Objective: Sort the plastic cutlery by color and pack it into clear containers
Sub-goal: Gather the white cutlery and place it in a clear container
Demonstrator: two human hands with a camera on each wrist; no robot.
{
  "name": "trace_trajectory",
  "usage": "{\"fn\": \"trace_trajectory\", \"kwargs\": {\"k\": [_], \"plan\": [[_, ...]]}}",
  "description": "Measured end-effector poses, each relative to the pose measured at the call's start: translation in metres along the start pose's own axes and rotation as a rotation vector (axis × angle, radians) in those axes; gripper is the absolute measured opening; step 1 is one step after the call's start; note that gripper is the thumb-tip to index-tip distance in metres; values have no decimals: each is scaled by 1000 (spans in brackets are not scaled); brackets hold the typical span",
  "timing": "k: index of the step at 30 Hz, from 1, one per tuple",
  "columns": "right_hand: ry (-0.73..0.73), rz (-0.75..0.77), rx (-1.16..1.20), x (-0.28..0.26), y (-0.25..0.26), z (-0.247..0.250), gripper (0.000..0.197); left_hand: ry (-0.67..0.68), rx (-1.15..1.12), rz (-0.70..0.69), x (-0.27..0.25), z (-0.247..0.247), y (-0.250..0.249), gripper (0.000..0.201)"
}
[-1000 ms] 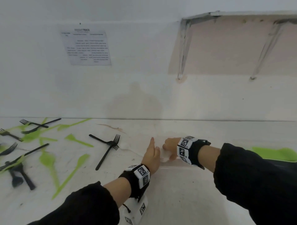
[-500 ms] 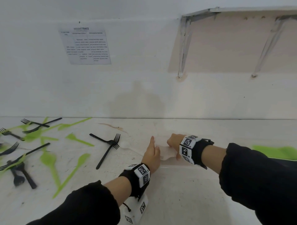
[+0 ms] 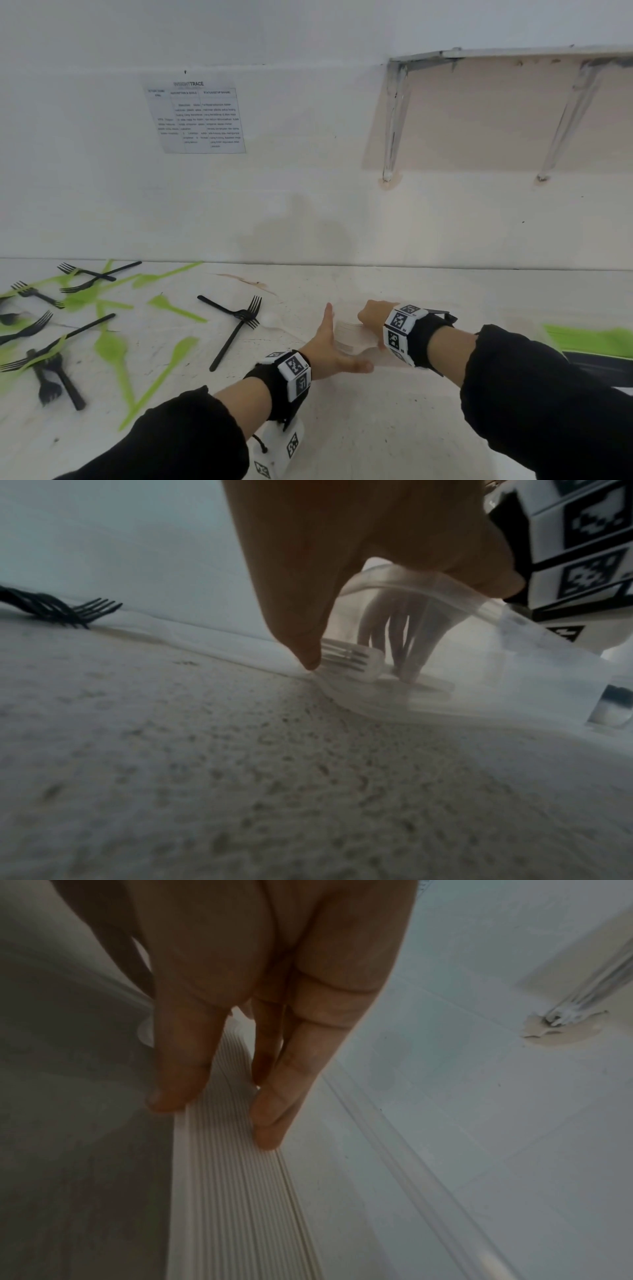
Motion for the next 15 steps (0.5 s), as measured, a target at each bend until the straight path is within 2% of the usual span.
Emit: {"fn": "trace_trajectory", "kwargs": {"k": [5,11,15], "plan": [[118,54,-114,5,-3,1,35,14,45,10,-4,1,-1,133],[71,12,0,7,-2,1,35,18,74,14,-4,2,-2,134],[93,11,-36,12,-1,-1,38,-1,80,32,-4,2,-1,135]]}}
Point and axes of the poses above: each hand's wrist, its own x-axis towards the middle knuckle, its own z-axis out of the back of the hand, y = z × x, the point moved 2 cm from there along x, towards the middle knuckle, and after that the axes turned 13 degrees about z, right-handed, at the moved point
